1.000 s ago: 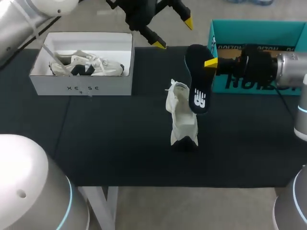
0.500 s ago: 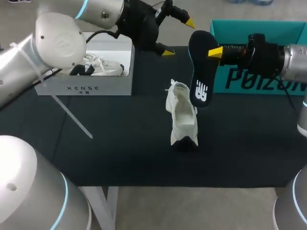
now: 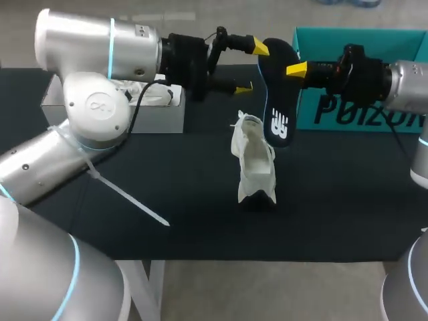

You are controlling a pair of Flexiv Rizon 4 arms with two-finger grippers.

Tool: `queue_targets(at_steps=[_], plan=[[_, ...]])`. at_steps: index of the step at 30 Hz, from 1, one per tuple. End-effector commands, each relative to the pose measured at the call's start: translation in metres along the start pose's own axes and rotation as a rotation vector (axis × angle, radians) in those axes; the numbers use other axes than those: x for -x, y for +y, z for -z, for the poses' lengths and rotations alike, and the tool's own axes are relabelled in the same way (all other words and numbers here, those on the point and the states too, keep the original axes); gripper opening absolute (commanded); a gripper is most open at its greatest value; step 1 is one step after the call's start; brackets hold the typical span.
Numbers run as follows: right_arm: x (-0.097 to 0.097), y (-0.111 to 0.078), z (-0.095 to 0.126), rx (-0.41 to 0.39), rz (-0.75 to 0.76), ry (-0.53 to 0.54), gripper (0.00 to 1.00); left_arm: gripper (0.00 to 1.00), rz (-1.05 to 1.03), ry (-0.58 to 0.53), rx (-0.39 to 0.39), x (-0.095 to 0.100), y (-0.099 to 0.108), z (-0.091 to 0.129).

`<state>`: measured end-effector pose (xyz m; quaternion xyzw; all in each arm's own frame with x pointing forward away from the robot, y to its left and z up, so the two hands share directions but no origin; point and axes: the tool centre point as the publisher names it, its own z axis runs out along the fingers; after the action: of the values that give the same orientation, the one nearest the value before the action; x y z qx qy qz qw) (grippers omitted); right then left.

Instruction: Take the shoe out of the shoebox, open the shoe tongue, remove and reinsert the insole, then place the shoe into the shoebox

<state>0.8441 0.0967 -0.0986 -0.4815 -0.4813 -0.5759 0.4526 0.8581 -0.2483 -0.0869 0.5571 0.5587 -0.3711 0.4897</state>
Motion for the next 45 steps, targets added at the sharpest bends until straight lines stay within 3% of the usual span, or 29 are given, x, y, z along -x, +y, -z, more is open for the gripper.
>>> queue_targets(at_steps=[1, 11, 13, 16, 17, 18, 19, 26, 28, 30, 31, 32, 42, 45], plan=[[0.003, -0.005, -0.003, 0.000, -0.015, -0.001, 0.00, 1.00, -0.020, -0.246, 0.008, -0.004, 0.008, -0.021], [0.008, -0.014, -0.007, -0.007, -0.042, -0.008, 0.00, 0.98, -0.072, -0.245, 0.069, -0.001, 0.011, -0.042], [0.008, -0.015, -0.006, -0.001, -0.043, -0.013, 0.00, 0.83, -0.080, -0.248, 0.068, 0.000, 0.009, -0.042], [0.009, -0.014, -0.003, 0.010, -0.043, -0.015, 0.00, 0.76, -0.085, -0.247, 0.075, -0.002, 0.007, -0.038], [0.009, -0.014, -0.002, 0.012, -0.043, -0.016, 0.00, 0.67, -0.087, -0.243, 0.078, -0.005, 0.005, -0.036], [0.010, -0.014, -0.002, 0.014, -0.043, -0.016, 0.00, 0.51, -0.081, -0.233, 0.075, -0.008, 0.004, -0.035], [0.010, -0.013, -0.001, 0.015, -0.042, -0.018, 0.00, 0.47, -0.079, -0.228, 0.076, -0.010, 0.003, -0.034], [0.011, -0.011, 0.001, 0.011, -0.043, -0.025, 0.00, 0.52, -0.066, -0.204, 0.016, -0.018, -0.007, -0.032], [0.010, -0.010, 0.001, 0.005, -0.039, -0.024, 0.00, 0.48, -0.075, -0.198, -0.001, -0.019, -0.009, -0.034], [0.009, -0.010, 0.001, 0.002, -0.038, -0.024, 0.00, 0.39, -0.072, -0.202, -0.003, -0.019, -0.010, -0.037], [0.009, -0.010, 0.001, 0.001, -0.038, -0.024, 0.00, 0.24, -0.073, -0.203, -0.005, -0.019, -0.010, -0.038], [0.009, -0.010, 0.001, 0.000, -0.038, -0.024, 0.00, 0.00, -0.075, -0.204, -0.005, -0.018, -0.010, -0.039], [0.009, -0.016, -0.001, -0.013, -0.043, -0.019, 0.00, 0.00, -0.111, -0.187, -0.024, -0.019, -0.007, -0.049], [0.011, -0.016, 0.000, -0.004, -0.050, -0.022, 0.00, 0.00, -0.079, -0.205, 0.004, -0.016, -0.007, -0.049]])
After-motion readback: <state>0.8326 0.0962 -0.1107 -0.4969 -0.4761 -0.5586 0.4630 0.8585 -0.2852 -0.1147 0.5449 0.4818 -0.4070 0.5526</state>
